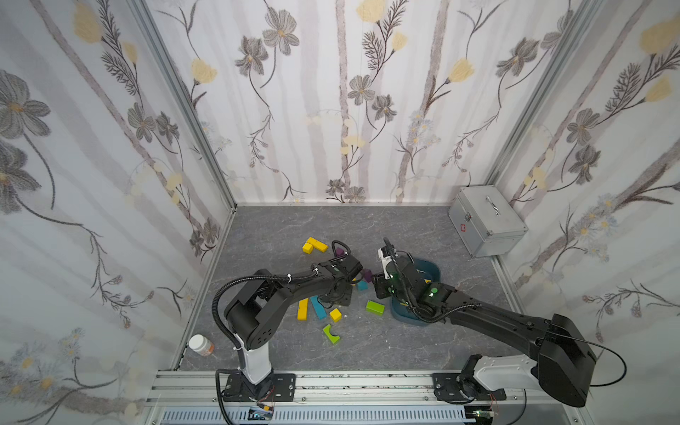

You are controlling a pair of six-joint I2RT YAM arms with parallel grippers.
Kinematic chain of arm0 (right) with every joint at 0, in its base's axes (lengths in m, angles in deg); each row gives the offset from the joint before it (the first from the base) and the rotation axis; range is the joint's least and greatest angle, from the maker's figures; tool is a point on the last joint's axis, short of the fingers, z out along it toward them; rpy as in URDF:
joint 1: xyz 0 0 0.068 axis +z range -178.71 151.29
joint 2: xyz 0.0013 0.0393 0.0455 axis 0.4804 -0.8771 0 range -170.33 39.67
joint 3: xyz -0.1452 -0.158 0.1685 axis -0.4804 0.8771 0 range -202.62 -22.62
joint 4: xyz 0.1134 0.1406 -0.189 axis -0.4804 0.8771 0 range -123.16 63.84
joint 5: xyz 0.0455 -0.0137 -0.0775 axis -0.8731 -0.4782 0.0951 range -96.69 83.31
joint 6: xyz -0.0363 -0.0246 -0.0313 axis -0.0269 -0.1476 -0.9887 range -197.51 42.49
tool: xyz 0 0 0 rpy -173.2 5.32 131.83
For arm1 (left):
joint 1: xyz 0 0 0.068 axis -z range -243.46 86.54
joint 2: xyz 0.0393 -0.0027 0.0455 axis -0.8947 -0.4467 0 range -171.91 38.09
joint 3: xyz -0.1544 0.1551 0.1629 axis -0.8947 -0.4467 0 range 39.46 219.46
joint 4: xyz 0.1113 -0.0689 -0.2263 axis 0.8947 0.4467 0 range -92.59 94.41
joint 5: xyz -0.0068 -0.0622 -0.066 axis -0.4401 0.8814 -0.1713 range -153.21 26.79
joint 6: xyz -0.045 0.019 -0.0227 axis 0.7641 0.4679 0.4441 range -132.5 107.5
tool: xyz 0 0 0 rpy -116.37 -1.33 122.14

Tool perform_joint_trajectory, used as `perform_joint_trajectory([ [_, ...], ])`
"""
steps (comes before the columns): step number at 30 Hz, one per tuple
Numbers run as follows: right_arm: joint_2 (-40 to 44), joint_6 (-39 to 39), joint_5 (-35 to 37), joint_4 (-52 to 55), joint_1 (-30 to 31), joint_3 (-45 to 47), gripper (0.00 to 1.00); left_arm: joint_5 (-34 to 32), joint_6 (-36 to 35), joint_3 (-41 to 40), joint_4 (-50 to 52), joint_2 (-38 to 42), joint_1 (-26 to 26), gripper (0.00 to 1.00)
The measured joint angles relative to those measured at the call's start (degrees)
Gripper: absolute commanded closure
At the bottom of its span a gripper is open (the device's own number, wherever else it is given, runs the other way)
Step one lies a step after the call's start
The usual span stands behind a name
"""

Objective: Pick out the yellow building blocks
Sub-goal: Pick up the building block from the center of the board.

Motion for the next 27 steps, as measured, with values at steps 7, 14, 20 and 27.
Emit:
perform_joint_trajectory([
  [7, -1.99, -0.24, -0.74, -0.39, 0.00, -1.05, 0.63, 0.11, -0.09, -0.22, 0.26, 0.13, 0.00, 0.57],
  [14, -2.19, -1.05, -1.38, -0.44, 0.00, -1.40, 0.63, 1.01, -0.20, -0.48, 0.66, 0.79, 0.00, 0.60],
  [20, -1.57, -1.05, -1.36, 0.02, 0.00, -2.25, 0.63, 2.45, -0.20, -1.31, 1.57, 1.84, 0.04, 0.60],
  [27, -1.25, -1.03, -0.92, 0.59, 0.02, -3.56, 0.63, 2.84, -0.26, -1.38, 1.42, 1.75, 0.00, 0.55],
])
